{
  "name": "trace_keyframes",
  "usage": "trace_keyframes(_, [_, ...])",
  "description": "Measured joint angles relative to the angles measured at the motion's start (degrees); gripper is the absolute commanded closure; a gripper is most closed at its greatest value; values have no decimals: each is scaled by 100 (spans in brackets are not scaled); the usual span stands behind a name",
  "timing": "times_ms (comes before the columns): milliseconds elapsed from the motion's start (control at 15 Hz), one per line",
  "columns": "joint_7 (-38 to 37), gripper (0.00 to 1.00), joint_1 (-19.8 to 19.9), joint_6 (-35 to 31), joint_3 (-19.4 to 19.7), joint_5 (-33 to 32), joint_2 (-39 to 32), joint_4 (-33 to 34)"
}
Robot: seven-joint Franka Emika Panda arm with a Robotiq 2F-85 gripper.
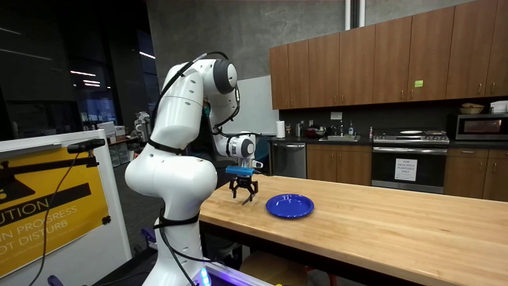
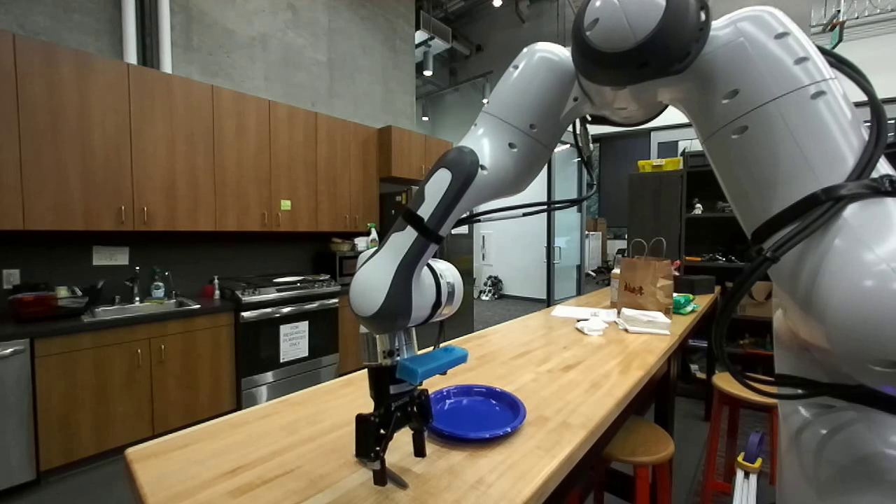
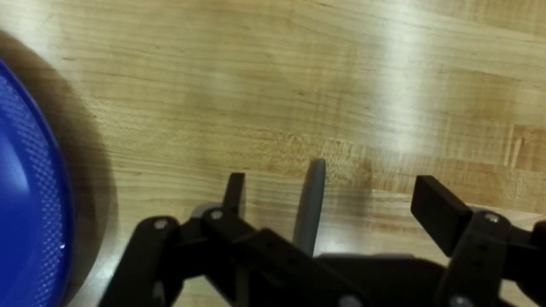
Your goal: Put the pen on the plate
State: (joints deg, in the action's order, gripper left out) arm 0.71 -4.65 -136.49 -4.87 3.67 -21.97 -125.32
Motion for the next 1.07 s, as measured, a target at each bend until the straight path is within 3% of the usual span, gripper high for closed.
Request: trace_keyframes(1067, [0, 0, 47, 0, 3, 0, -188, 76])
